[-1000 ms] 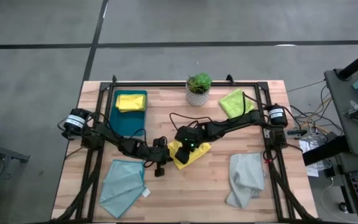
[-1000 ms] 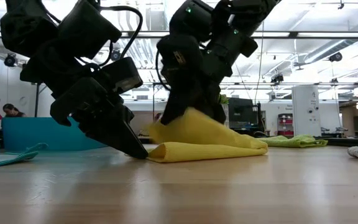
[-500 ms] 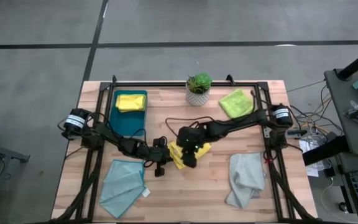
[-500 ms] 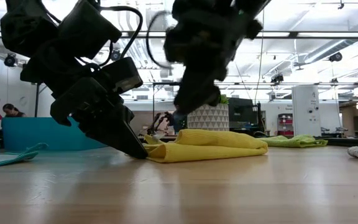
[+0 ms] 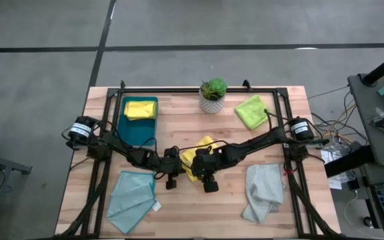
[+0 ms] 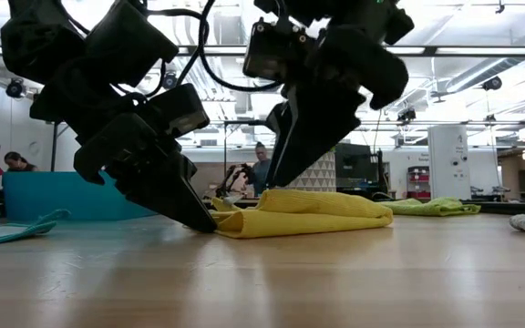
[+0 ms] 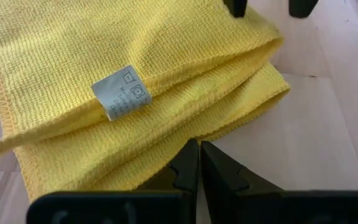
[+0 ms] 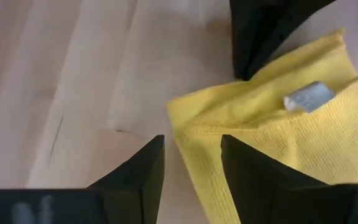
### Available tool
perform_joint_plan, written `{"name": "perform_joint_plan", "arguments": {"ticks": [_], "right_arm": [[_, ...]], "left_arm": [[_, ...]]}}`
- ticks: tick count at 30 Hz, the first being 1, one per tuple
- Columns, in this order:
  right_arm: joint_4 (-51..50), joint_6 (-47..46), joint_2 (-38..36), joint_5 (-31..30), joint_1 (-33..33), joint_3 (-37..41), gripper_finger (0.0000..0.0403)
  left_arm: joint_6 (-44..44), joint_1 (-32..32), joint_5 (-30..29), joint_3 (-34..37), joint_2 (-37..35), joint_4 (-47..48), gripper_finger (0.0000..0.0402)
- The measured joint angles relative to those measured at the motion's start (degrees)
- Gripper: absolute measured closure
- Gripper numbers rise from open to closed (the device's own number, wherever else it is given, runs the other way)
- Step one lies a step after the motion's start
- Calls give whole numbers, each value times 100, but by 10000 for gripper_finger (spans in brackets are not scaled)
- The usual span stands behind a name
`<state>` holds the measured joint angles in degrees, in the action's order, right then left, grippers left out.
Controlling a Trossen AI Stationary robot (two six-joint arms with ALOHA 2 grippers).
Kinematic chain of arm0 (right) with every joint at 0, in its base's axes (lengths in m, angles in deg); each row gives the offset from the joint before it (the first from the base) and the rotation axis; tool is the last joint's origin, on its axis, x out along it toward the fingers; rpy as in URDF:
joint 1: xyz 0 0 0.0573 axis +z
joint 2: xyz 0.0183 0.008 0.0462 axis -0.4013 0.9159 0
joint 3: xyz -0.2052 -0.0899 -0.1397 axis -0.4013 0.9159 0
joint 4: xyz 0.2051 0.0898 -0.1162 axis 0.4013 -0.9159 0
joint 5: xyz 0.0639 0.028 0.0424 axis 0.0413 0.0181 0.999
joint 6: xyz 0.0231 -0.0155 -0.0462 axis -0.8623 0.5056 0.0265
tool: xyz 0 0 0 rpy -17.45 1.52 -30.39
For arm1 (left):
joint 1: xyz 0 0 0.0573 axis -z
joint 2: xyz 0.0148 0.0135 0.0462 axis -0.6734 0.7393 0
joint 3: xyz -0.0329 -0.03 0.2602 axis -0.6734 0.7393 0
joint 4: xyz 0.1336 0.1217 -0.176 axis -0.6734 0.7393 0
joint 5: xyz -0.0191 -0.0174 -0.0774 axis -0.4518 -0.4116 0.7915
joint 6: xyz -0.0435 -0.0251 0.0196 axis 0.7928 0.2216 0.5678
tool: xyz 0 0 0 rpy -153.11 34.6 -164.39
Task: Fold microfiber towels
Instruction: Fold the yellow towel
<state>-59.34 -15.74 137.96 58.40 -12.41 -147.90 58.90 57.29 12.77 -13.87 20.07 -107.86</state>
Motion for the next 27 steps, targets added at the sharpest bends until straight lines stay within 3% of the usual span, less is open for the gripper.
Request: {"name": "perform_joint_plan", "arguments": {"ticks": [16,19,24,27], "right_arm": [[189,0,201,-234,-13,4,261],[181,6,201,-247,-11,4,288],[198,100,201,-249,-11,4,380],[271,-7,187,-250,-11,4,389]], "left_arm": [[0,0,0,0,0,0,396],[0,0,0,0,0,0,396],[0,1,0,0,0,0,396],[0,1,0,0,0,0,396]]}}
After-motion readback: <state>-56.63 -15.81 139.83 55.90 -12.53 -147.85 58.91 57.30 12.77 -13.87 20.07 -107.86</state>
